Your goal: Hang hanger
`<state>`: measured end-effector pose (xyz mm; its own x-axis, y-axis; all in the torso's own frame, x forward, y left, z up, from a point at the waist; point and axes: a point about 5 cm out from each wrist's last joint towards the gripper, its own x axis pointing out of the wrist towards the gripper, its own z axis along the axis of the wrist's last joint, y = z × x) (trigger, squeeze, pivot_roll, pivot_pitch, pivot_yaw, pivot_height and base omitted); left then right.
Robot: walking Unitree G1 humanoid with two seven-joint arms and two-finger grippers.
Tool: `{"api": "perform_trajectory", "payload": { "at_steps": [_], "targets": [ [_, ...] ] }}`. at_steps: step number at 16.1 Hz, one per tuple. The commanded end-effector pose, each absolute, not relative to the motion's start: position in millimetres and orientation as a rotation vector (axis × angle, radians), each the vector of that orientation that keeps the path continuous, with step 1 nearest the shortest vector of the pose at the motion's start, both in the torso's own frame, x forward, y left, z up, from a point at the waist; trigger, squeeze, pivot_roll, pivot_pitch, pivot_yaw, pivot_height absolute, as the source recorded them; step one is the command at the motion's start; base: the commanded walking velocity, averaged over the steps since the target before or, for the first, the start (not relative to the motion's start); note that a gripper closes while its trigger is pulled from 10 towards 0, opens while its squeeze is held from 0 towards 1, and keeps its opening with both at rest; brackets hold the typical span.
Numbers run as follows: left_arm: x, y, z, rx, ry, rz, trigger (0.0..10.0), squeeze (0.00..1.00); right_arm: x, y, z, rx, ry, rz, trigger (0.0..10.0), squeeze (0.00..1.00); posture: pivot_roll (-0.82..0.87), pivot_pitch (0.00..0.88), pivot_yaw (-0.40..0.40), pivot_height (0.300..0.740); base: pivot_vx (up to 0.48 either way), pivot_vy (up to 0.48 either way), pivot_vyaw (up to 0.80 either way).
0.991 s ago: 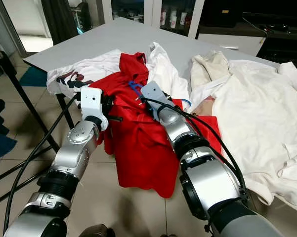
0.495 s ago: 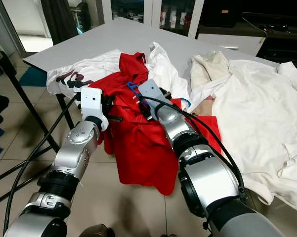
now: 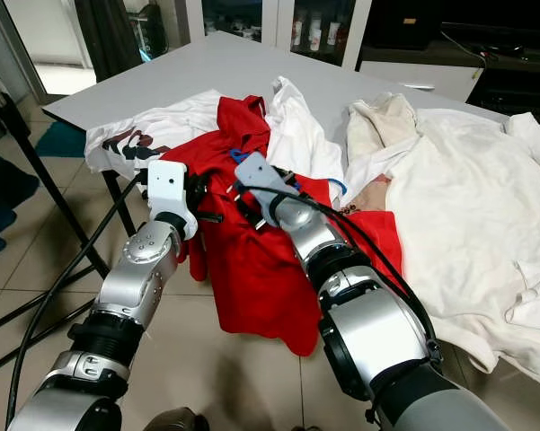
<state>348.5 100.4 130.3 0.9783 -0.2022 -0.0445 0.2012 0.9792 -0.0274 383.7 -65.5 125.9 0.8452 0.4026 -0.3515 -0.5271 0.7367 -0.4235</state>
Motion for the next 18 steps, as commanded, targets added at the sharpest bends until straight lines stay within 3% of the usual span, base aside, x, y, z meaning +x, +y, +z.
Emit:
{"api": "perform_trajectory", "payload": {
  "at_steps": [1,2,3,4,18],
  "targets": [
    [349.2,99.3,134.7,-0.016,0.032,-0.208,10.0,0.00,382.4,-70.3,119.8,-0.554,0.267,0.489,7.6,0.82,0.13,0.000,-0.005,0.740,0.000,0.000,0.00],
    [348.9,99.9,134.5,-0.016,0.032,-0.205,10.0,0.00,383.2,-73.4,119.3,-0.555,0.278,0.462,5.2,0.70,0.13,0.000,-0.008,0.740,0.000,0.000,0.00],
    [348.7,100.3,134.3,-0.016,0.032,-0.203,10.0,0.00,384.1,-76.2,119.4,-0.552,0.286,0.438,1.6,0.22,0.13,0.000,-0.008,0.740,0.000,0.000,0.00],
    [348.4,100.5,134.2,-0.017,0.032,-0.202,10.0,0.00,384.9,-78.7,119.7,-0.535,0.294,0.417,0.0,0.01,0.14,0.000,-0.010,0.740,0.000,0.000,0.00],
    [349.3,99.0,135.2,-0.019,0.030,-0.206,10.0,0.00,382.6,-101.9,106.0,-0.607,0.412,0.323,0.0,0.00,0.13,0.000,-0.009,0.740,0.000,0.000,0.00]
  ]
}}
